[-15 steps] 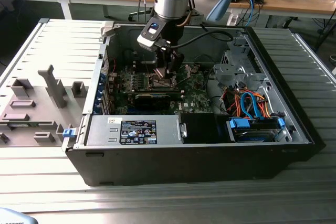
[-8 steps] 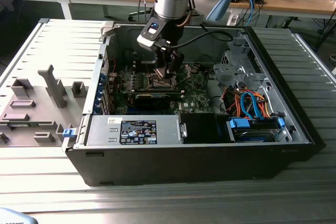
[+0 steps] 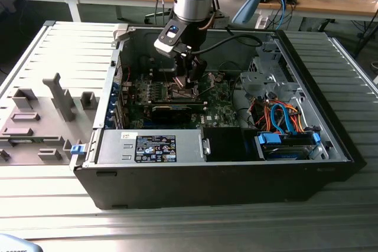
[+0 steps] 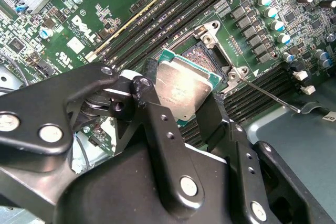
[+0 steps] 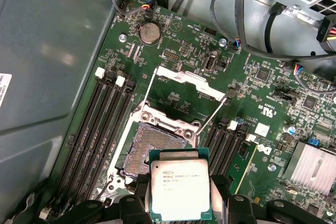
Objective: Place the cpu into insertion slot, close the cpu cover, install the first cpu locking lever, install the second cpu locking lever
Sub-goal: 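Place the cpu into insertion slot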
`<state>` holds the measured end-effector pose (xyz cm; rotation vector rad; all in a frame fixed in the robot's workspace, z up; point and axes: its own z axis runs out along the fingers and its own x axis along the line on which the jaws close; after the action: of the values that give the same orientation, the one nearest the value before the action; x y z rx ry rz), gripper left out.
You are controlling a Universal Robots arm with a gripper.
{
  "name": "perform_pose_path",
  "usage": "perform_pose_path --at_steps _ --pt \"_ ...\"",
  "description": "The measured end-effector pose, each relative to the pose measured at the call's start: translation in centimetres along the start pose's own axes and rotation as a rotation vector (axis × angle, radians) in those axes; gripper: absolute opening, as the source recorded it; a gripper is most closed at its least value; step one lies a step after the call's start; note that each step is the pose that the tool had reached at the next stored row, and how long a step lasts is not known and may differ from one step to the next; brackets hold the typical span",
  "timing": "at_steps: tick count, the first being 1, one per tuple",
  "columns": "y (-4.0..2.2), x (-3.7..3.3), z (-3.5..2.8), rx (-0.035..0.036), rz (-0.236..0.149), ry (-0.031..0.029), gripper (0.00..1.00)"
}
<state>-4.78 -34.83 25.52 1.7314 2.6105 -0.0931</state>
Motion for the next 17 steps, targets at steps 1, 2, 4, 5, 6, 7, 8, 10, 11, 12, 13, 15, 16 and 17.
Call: perform_pose_path --at_steps 1,2,4,5,6,7,8,10,11,12,13,15,16,17 --pt "0.00 0.00 0.00 0.0000 0.000 0.0000 0.55" --pt "0.00 0.00 0.00 0.0000 0.001 0.0001 0.55" --pt "0.00 0.00 0.00 0.0001 0.003 0.0001 0.55" --pt "0.00 0.00 0.00 0.0000 0.003 0.0002 0.55" --pt "0.00 0.00 0.00 0.0001 0.003 0.0002 0.55" --pt "0.00 0.00 0.00 0.0001 0.004 0.0002 0.55" --pt "0.00 0.00 0.00 0.0002 0.004 0.0002 0.55" --pt "0.00 0.00 0.00 0.0002 0.006 0.0003 0.55" --pt "0.00 0.00 0.00 0.0002 0.006 0.0003 0.55" --pt "0.00 0.00 0.00 0.0003 0.007 0.0003 0.55" --pt "0.00 0.00 0.00 0.0003 0.007 0.0003 0.55" --pt "0.00 0.00 0.00 0.0003 0.008 0.0004 0.55" --pt "0.00 0.00 0.00 0.0003 0.009 0.0004 0.55" --pt "0.00 0.00 0.00 0.0003 0.009 0.0004 0.55"
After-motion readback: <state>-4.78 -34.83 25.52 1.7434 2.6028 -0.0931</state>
